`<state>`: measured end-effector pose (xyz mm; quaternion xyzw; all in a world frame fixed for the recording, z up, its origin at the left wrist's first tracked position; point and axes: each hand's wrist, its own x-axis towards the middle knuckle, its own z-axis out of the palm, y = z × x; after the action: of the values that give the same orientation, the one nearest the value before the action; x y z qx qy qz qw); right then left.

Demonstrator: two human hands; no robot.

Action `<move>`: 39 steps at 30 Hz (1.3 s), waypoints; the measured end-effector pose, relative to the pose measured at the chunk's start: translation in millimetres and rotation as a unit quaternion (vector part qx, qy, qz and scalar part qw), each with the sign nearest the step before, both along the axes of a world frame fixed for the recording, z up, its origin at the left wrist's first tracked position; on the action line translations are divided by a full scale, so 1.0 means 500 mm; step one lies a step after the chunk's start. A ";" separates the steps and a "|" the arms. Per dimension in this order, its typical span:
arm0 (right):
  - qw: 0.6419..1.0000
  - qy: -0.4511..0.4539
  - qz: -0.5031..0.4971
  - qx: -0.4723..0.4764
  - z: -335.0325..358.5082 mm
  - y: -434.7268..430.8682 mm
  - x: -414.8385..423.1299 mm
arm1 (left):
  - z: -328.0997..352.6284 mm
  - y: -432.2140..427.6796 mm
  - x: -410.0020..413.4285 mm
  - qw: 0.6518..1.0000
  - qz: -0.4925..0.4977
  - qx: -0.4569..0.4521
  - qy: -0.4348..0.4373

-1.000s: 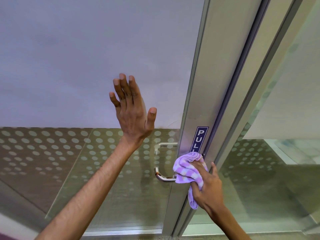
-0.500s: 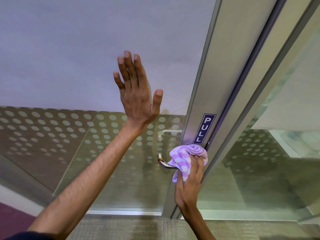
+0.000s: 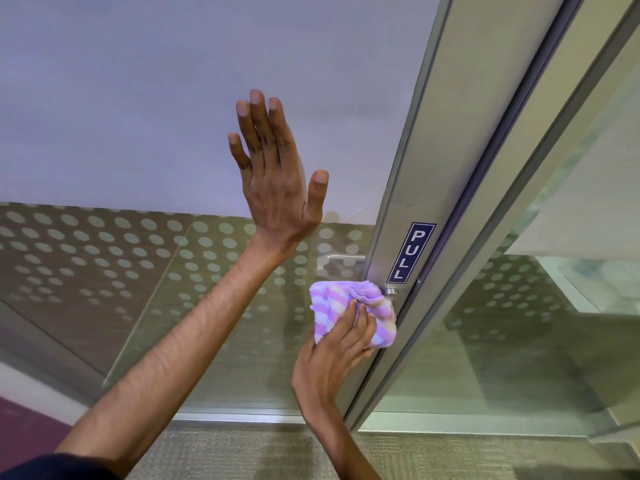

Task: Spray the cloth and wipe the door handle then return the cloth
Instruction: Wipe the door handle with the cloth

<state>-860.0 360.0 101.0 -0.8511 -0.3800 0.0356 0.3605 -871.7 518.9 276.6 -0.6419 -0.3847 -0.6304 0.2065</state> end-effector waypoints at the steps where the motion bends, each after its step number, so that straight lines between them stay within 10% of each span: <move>1: 1.000 0.005 0.008 -0.004 0.003 0.003 -0.010 | -0.001 0.001 0.000 1.000 0.000 0.000 -0.001; 12: 0.983 -0.109 0.136 -0.053 -0.007 -0.006 0.016 | -0.003 0.007 0.001 1.000 0.004 0.014 -0.004; 30: 0.851 -0.347 0.368 0.141 -0.111 -0.050 0.214 | -0.001 0.001 -0.001 1.000 0.013 0.003 0.006; 39: 0.878 -0.276 0.352 0.167 -0.101 -0.059 0.253 | 0.001 -0.001 -0.002 1.000 0.021 0.000 0.008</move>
<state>-733.7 330.5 50.4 -0.5634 -0.7393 -0.1403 0.3411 -872.5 518.6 276.9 -0.6388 -0.3965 -0.6206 0.2226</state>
